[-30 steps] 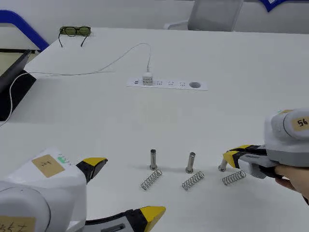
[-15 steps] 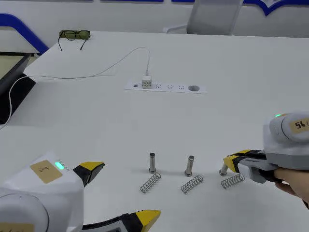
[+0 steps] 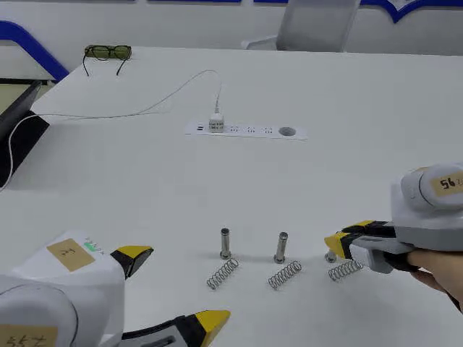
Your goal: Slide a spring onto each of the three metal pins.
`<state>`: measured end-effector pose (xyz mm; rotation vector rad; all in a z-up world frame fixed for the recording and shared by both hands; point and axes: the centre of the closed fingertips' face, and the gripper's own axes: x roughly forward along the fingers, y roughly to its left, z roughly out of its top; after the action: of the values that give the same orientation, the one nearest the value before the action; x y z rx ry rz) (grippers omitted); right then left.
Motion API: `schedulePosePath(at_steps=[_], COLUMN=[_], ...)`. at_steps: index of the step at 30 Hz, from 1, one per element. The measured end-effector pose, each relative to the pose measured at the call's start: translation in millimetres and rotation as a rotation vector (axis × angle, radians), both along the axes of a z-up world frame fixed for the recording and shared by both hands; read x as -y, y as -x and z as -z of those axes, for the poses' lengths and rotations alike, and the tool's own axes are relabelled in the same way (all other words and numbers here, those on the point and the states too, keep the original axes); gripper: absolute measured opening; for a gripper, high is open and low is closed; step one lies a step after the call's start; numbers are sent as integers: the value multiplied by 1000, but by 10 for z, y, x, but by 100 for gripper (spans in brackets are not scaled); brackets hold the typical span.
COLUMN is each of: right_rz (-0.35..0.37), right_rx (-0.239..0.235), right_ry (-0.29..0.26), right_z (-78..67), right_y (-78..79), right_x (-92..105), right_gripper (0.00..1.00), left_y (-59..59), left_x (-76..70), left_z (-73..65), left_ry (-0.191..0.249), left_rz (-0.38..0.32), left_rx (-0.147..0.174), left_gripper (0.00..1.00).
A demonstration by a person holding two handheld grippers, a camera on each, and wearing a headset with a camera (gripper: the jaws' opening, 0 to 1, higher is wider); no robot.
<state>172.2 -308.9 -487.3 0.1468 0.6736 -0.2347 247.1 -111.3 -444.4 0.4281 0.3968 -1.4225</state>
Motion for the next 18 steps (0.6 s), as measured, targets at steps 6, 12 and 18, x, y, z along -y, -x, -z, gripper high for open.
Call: schedulePosePath(at_steps=[6,12,18], right_rz=[-34,-54,-74], right_rx=[29,64,127], right_ry=[27,31,38], right_z=[-74,-130,-252], right_y=[5,31,48], right_x=[-32,-81,-141], right_gripper=[31,41,52], left_y=[-45,-82,-127], left_x=[47,96,183], left_z=[73,156,240], left_ry=[-19,-41,-56], left_rz=[9,26,48], left_rx=[8,4,7], left_gripper=[65,62,58])
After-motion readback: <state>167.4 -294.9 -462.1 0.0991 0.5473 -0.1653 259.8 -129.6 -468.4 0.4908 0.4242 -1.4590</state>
